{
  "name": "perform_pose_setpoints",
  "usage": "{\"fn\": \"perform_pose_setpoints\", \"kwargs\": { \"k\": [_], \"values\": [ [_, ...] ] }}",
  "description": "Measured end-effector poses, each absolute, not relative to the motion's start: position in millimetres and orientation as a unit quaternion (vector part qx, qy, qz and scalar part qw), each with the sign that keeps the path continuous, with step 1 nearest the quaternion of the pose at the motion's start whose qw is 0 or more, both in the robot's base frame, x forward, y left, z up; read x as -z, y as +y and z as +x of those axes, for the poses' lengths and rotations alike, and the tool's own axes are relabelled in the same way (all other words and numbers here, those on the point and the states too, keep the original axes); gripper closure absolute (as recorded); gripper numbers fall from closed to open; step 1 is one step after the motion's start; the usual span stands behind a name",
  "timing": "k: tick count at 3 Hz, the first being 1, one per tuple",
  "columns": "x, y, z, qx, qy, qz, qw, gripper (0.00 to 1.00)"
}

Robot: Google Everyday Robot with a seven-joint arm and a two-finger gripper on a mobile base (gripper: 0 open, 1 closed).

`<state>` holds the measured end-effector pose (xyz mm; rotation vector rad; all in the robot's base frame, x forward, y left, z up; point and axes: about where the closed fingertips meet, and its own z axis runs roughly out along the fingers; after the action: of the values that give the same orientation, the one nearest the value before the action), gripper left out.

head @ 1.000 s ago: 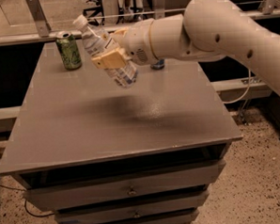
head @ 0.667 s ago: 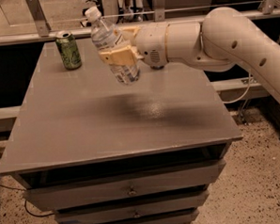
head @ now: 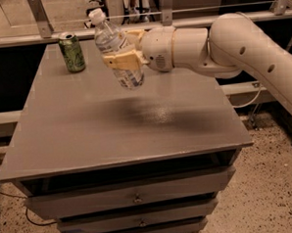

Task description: Place blue plastic bottle upright

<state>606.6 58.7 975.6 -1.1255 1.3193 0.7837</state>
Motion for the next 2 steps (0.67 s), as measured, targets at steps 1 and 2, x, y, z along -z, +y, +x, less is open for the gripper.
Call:
{"fn": "perform_pose_setpoints", "kwargs": {
  "k": [1,2],
  "values": [
    [-978,23,603,-0.323,0.580,-0.469,0.582,1.00],
    [-983,-22,597,-0.310,0.595,-0.449,0.590,1.00]
  ]
}}
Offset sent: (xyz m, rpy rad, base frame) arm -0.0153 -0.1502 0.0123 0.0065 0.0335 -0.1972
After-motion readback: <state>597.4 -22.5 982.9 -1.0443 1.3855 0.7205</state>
